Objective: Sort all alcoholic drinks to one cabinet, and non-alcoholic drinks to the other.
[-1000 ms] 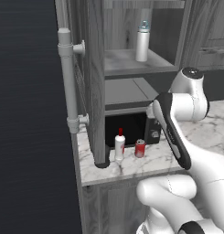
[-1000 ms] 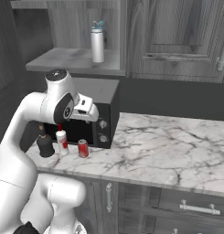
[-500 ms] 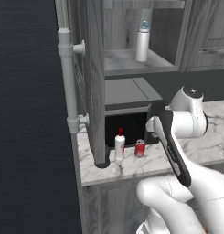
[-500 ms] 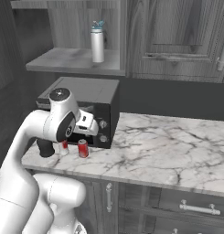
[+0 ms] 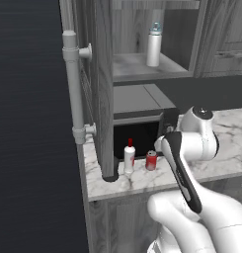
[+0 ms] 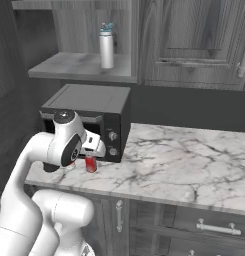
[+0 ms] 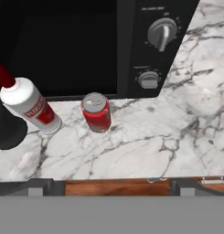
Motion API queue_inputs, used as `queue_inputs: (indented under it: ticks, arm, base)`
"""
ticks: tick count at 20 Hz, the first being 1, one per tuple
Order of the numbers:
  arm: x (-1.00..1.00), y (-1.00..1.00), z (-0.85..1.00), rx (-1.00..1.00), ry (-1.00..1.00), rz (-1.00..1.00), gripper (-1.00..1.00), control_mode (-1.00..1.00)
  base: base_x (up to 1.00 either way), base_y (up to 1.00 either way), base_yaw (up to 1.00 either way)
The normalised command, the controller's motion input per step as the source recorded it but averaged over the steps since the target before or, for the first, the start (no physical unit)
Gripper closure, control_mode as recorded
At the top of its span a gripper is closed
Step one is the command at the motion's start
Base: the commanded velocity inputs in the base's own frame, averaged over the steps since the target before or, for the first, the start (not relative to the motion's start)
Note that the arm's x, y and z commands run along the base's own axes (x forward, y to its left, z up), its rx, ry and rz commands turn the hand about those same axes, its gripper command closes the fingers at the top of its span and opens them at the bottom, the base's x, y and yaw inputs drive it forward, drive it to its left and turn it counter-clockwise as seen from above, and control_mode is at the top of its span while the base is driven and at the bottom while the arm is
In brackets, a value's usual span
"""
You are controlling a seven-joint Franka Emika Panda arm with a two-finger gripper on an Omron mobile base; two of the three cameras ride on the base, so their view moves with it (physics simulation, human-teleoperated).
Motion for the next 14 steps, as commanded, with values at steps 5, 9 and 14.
queue_inputs:
  ticks: [5,9,14]
  arm:
    - [0.00,0.06,-0.41,0.00,0.00,0.03,-1.00,-1.00]
    - [0.07,0.07,-0.38,0.00,0.00,0.09,-1.00,-1.00]
    - [0.10,0.08,-0.33,0.00,0.00,0.12,-1.00,-1.00]
  base:
    - [0.00,0.00,0.00]
    - [0.00,0.00,0.00]
    - [0.00,0.00,0.00]
